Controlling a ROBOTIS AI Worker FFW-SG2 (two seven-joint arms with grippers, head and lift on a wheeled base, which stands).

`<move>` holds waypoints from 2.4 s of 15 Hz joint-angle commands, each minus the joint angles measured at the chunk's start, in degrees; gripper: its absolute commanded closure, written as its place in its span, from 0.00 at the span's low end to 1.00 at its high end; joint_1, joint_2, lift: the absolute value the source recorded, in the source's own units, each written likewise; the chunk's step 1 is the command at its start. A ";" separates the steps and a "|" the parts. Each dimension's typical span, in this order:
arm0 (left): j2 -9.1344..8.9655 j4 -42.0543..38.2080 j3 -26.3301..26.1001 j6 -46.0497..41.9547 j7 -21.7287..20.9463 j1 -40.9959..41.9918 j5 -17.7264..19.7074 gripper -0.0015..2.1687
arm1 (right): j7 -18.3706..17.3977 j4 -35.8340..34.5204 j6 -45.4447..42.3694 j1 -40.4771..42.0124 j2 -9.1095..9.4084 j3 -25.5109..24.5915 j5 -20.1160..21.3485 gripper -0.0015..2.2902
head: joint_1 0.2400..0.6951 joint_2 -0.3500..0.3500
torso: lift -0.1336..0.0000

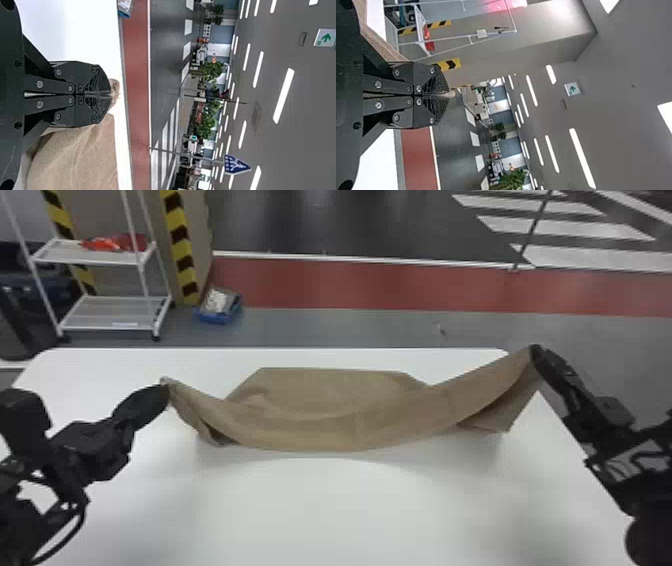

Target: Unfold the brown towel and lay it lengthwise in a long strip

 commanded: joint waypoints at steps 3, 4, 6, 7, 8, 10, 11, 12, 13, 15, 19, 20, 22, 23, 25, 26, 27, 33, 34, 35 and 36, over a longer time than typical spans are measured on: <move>-0.91 -0.90 1.38 -2.31 1.82 3.08 -2.41 0.65 | 1.38 -1.69 1.20 4.99 -0.37 -7.90 -4.95 0.73 | 1.00 0.23 | 0.08; -0.91 -1.07 1.12 -2.13 2.08 3.70 -3.11 0.65 | 1.55 -2.66 1.73 6.05 -0.37 -8.78 -4.95 0.73 | 1.00 0.20 | 0.08; -1.88 -0.90 -0.38 -1.96 2.08 4.75 -5.13 0.64 | 2.34 -2.84 1.56 7.28 -0.28 -9.57 -4.95 0.73 | 1.00 0.18 | 0.08; -2.49 -0.81 -1.08 -1.78 2.00 5.28 -6.80 0.64 | 2.34 -2.57 1.38 7.90 -0.10 -9.75 -4.69 0.73 | 1.00 0.17 | 0.08; -2.76 -0.46 -2.22 -1.78 1.91 5.72 -7.06 0.64 | 2.34 -1.87 1.56 8.16 -0.02 -9.75 -4.25 0.73 | 1.00 0.14 | 0.08; -2.76 -0.37 -4.16 -1.60 1.29 6.77 -7.94 0.53 | 2.34 -1.25 1.38 8.42 0.16 -9.39 -2.49 0.73 | 1.00 0.11 | 0.08; -2.76 -0.37 -5.12 -1.60 1.21 6.95 -8.29 0.50 | 2.34 -1.25 1.20 8.42 0.42 -9.39 -2.41 0.73 | 1.00 0.09 | 0.08; -2.76 -0.46 -6.00 -2.13 1.21 7.30 -8.91 0.36 | 2.34 -1.25 1.20 8.42 0.60 -9.39 -2.41 0.73 | 1.00 0.08 | 0.08; -2.76 -0.81 -6.44 -3.01 1.56 7.39 -9.88 0.18 | 2.34 -1.25 1.20 8.42 0.69 -9.31 -2.41 0.73 | 1.00 0.05 | 0.08; -2.93 -1.34 -6.62 -3.54 2.35 7.56 -9.88 0.07 | 2.34 -1.34 1.03 8.42 0.77 -9.04 -2.41 0.73 | 1.00 0.03 | 0.08; -3.20 -2.04 -7.15 -3.19 5.51 7.74 -9.88 0.06 | 2.25 -1.17 0.68 8.42 1.13 -9.13 -1.53 0.73 | 1.00 0.04 | 0.08; -3.64 -1.87 -7.15 -2.48 6.13 7.39 -9.88 0.06 | 2.17 -1.08 0.50 8.42 1.13 -9.13 -1.53 0.73 | 1.00 0.04 | 0.08; -4.16 -0.64 -8.20 -2.13 7.80 5.54 -10.23 0.06 | 2.17 -1.08 0.32 8.42 1.13 -9.04 -1.35 0.73 | 1.00 0.04 | 0.08; -4.52 0.51 -8.29 -2.31 9.12 4.66 -10.84 0.06 | 2.25 -0.90 0.32 8.42 1.13 -9.13 -1.26 0.73 | 1.00 0.04 | 0.08; -4.87 2.53 -7.67 -2.13 11.75 2.11 -10.67 0.07 | 2.43 -0.46 0.32 8.42 1.04 -9.66 -1.17 0.73 | 1.00 0.05 | 0.08; -4.78 2.53 -7.15 -1.96 11.75 1.67 -10.58 0.07 | 2.61 -0.11 0.15 8.42 0.86 -9.83 -1.17 0.73 | 1.00 0.06 | 0.08; -4.60 2.44 -6.53 -0.20 11.75 1.59 -10.23 0.11 | 2.69 0.15 -0.03 8.42 0.77 -10.27 -1.09 0.73 | 1.00 0.07 | 0.08; -4.25 -3.80 -3.72 6.66 8.50 5.01 -8.82 0.25 | 2.69 1.56 -0.38 7.90 0.60 -10.80 -0.82 0.73 | 1.00 0.06 | 0.08; -4.16 -4.94 -3.63 7.71 7.53 5.45 -7.94 0.25 | 2.61 1.56 -0.38 7.72 0.60 -10.80 -0.74 0.73 | 1.00 0.06 | 0.08; -4.16 -5.91 -3.37 9.47 7.18 5.81 -6.89 0.25 | 2.34 1.65 -0.38 7.54 0.60 -10.45 -0.65 0.73 | 1.00 0.05 | 0.08; -4.16 -6.35 -3.02 10.52 6.57 5.89 -6.89 0.25 | 2.25 1.65 -0.38 7.37 0.69 -10.36 -0.47 0.73 | 1.00 0.05 | 0.08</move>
